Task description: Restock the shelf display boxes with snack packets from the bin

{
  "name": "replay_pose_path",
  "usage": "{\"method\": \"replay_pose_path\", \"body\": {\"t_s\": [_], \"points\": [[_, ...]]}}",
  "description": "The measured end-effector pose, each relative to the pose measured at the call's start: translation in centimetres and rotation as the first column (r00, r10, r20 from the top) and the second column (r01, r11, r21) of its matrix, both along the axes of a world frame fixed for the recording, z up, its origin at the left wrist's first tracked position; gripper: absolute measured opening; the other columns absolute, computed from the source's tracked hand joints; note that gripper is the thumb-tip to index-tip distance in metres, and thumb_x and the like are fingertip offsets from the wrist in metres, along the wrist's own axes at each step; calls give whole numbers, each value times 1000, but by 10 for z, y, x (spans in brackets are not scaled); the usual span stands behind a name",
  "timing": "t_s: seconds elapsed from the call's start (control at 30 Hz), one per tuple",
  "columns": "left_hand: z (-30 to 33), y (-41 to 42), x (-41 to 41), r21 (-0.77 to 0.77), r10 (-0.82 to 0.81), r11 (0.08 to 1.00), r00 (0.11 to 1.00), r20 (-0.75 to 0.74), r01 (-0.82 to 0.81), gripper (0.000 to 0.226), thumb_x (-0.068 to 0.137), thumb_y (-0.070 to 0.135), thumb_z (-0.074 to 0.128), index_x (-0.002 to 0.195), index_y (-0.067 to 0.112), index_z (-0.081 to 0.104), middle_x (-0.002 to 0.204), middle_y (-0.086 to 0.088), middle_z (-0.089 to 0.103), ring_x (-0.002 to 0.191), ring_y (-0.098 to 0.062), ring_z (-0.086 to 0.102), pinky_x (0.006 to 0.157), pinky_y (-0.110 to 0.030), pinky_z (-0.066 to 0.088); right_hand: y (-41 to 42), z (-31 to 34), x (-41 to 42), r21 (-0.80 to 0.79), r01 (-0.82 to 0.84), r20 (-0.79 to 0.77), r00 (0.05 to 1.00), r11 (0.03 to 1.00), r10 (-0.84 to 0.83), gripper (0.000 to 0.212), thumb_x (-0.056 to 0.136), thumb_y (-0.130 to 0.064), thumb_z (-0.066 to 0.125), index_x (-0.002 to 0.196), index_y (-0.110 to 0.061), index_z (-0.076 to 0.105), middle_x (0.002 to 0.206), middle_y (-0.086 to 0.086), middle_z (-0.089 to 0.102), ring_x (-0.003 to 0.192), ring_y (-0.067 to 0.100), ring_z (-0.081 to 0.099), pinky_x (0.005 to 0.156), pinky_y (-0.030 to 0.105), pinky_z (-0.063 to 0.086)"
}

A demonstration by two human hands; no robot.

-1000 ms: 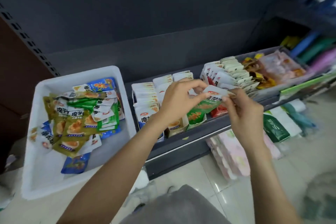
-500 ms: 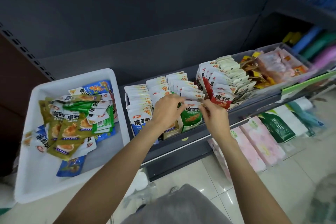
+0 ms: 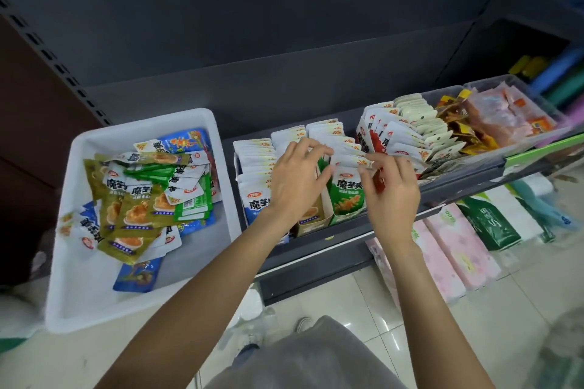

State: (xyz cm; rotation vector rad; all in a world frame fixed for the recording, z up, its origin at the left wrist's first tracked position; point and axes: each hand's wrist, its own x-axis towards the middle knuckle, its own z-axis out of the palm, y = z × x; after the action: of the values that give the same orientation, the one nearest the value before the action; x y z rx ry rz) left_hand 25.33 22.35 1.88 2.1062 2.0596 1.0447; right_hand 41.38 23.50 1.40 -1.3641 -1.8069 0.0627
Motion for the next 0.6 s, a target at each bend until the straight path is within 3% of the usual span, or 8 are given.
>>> {"method": "replay_pose_path", "body": {"t_s": [0.1, 0.2, 0.3, 0.4, 0.5, 0.6], "points": [[11, -37, -32, 161, 12, 986, 994, 107, -29, 20, 88, 28, 57, 103, 19, 67, 103, 2, 62, 98, -13, 55, 81, -24, 42, -20, 17, -25, -6, -201, -91, 976, 980, 200, 14, 90, -14, 59, 102, -8, 65, 92, 4, 61, 80, 17, 56, 69, 25, 44], [1, -85, -87, 233, 79, 969, 997, 26, -83, 22, 90, 25, 53, 101, 14, 69, 97, 1, 67, 92, -13, 56, 82, -25, 40, -34, 29, -67, -138, -479, -106, 878, 867, 468, 16, 91, -18, 55, 104, -12, 64, 90, -2, 65, 75, 10, 58, 67, 23, 48], [-24, -125, -149, 97, 262, 963, 959, -109, -252, 25, 88, 27, 51, 103, 15, 67, 96, 0, 68, 92, -16, 55, 82, -29, 41, -44, 27, -125, -257, -652, -10, 740, 713, 673, 15, 91, -20, 54, 102, -18, 65, 93, -5, 69, 76, 11, 62, 66, 31, 52], [-44, -145, -196, -106, 394, 901, 895, -208, -421, 26, 80, 22, 55, 102, 15, 67, 97, -4, 67, 93, -27, 58, 84, -37, 45, -44, 13, -192, -352, -703, 57, 643, 618, 764, 16, 91, -17, 55, 103, -17, 66, 96, -2, 69, 82, 17, 64, 68, 34, 53], [-59, -144, -216, -275, 381, 856, 894, -237, -437, 27, 72, 10, 70, 99, 10, 68, 94, -10, 68, 90, -31, 64, 88, -40, 49, -33, -11, -256, -446, -643, 179, 617, 623, 766, 22, 93, -17, 50, 109, -16, 64, 108, 2, 68, 96, 24, 64, 78, 36, 51], [-65, -136, -218, -443, 338, 792, 906, -254, -419, 34, 84, 19, 58, 117, 10, 59, 116, -12, 61, 112, -31, 54, 104, -40, 38, -18, -34, -302, -536, -490, 368, 598, 688, 712, 32, 93, -13, 47, 124, -10, 56, 121, 10, 60, 108, 29, 57, 86, 38, 47]]}}
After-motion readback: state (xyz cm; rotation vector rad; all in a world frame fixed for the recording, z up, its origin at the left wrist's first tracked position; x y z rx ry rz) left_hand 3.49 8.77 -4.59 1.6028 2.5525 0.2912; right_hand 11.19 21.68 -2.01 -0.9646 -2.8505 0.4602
